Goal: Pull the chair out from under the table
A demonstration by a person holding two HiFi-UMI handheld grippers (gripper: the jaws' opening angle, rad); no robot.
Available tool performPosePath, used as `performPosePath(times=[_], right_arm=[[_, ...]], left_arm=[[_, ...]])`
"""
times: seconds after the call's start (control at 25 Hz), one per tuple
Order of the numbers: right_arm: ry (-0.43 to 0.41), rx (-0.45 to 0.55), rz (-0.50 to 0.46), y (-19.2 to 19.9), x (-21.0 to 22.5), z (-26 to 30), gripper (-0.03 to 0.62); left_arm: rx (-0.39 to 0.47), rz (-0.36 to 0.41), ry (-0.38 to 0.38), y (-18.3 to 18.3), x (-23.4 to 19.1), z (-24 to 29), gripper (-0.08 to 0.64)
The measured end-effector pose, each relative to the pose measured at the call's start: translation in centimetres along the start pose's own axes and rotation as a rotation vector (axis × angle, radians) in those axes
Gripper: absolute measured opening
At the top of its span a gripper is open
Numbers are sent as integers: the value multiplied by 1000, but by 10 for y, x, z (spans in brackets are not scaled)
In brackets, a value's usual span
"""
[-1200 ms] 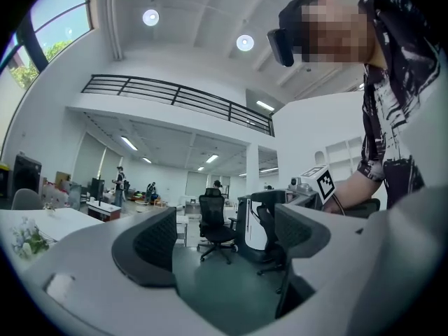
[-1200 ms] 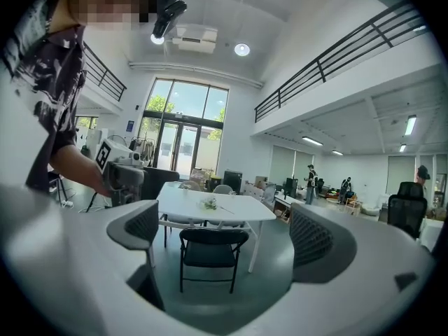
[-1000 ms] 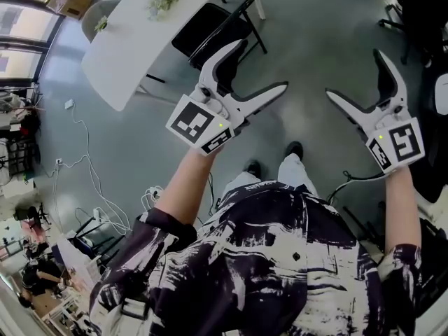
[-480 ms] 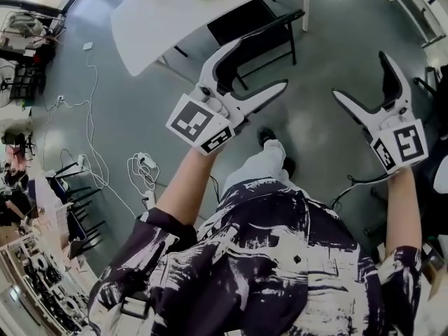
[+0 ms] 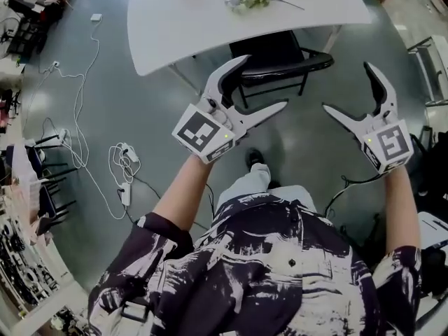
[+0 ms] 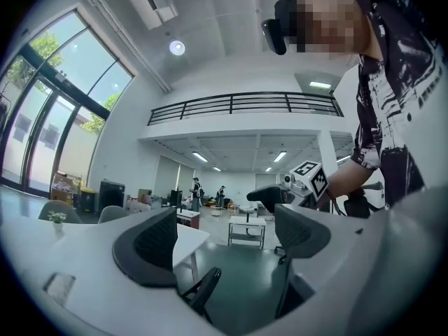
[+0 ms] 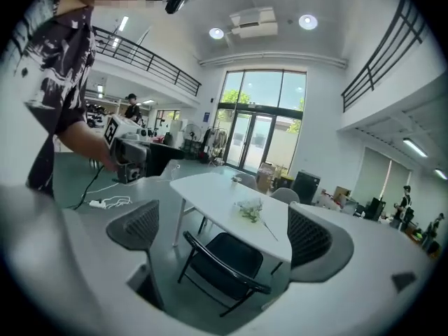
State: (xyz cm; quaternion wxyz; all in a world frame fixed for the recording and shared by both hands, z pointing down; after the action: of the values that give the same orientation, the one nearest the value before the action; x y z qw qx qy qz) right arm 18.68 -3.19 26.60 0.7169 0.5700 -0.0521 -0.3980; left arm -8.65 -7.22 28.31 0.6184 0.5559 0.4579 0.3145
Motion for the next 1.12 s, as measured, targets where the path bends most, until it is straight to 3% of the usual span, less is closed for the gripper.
performPosePath(times=[0.16, 0.32, 0.56, 0.72, 0.88, 1.12], right_arm=[[-87, -81, -63, 29, 18, 37, 543], [-224, -173, -160, 72, 32, 69, 543], [-375, -226, -251, 161, 80, 102, 543], [-498, -268, -397, 205, 80, 139, 543], [-618, -329, -614, 250, 75, 177, 541], [-742, -413, -832, 324, 75, 230, 541]], left_arm=[[-40, 10, -35, 7, -23, 7, 433], [-98, 44, -104, 28, -31, 10, 433], [-234, 64, -218, 87, -42, 59, 433], [-323, 53, -290, 126, -52, 74, 433], [-479, 94, -300, 174, -82, 96, 433], [-832, 264, -242, 250, -146, 111, 431]])
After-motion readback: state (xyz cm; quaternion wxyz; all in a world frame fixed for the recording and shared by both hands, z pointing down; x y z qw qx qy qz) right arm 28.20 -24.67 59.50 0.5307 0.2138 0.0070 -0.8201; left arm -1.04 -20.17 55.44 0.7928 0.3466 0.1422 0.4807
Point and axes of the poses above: the fingertips, and each gripper's own axes: z forward along the fingers, x to its right, y out of its underside, the point moved 9 cm from there along -z, backward along the fingers, and after that the axes turned 8 degrees about -z, right-handed, at the moved point
